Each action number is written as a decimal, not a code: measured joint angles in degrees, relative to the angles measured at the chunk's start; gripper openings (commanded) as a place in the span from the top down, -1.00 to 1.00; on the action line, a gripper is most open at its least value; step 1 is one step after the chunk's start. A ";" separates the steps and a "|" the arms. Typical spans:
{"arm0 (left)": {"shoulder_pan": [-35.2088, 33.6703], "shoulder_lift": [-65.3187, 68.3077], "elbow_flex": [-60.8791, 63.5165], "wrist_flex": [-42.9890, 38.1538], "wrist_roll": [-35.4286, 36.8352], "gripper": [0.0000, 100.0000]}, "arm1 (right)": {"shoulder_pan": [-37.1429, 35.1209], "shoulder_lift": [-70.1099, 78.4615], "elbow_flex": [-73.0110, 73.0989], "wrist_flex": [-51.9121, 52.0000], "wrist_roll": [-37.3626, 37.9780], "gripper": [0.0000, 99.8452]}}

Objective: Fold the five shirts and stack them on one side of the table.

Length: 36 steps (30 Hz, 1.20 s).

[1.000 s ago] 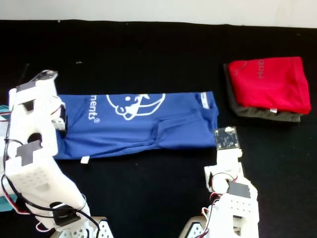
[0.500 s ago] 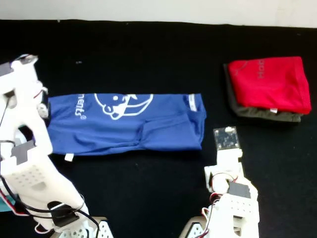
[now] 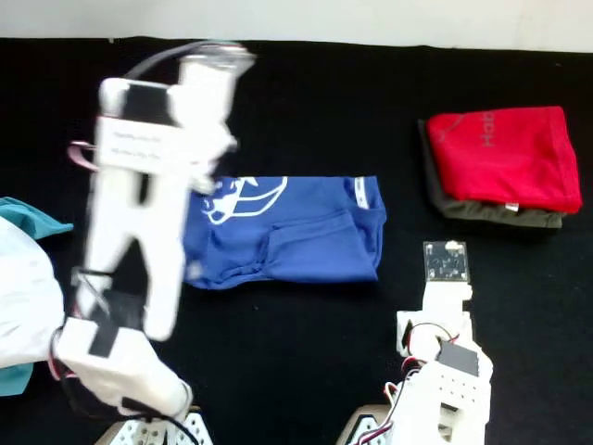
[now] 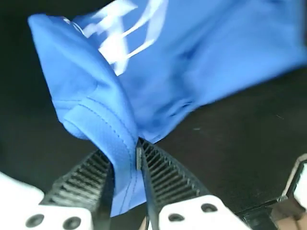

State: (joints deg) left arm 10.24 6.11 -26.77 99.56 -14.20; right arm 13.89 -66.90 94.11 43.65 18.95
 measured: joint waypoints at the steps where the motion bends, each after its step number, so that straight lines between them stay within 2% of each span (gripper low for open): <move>1: 3.52 -0.26 0.00 -1.32 0.00 0.98 | 0.00 0.00 0.00 0.00 0.00 0.67; 6: 15.65 0.97 0.00 -9.41 0.00 0.98 | 0.00 0.00 0.00 0.00 0.00 0.67; 11: 20.40 8.79 0.00 -16.26 0.00 0.98 | 0.09 0.00 0.00 0.00 0.00 0.67; 13: 20.57 12.22 0.00 -19.25 0.09 0.92 | 0.09 0.00 0.00 0.00 0.00 0.67; 17: 20.31 16.26 0.00 -23.47 0.09 0.65 | 0.18 0.00 0.00 0.00 0.00 0.67; 19: 20.57 16.70 0.00 -24.79 0.09 0.63 | 0.18 0.00 0.00 0.00 0.00 0.67; 23: 20.92 16.70 -0.44 -25.58 0.09 0.66 | 0.18 0.00 0.00 0.00 0.00 0.67; 27: 18.20 16.62 -3.87 -23.30 0.09 0.66 | 0.18 0.00 0.00 0.00 0.00 0.67; 29: 15.91 16.62 -4.13 -20.04 0.09 0.76 | 0.18 0.00 0.00 0.00 0.00 0.67; 31: 13.89 16.62 -2.55 -17.14 0.09 0.98 | 0.18 0.00 0.00 0.00 0.00 0.67; 36: 12.75 19.69 2.81 -15.47 0.09 0.98 | 0.18 0.00 0.00 0.00 0.00 0.67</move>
State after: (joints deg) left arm 22.99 25.80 -23.96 84.09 -14.11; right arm 14.07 -66.90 94.11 43.65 18.95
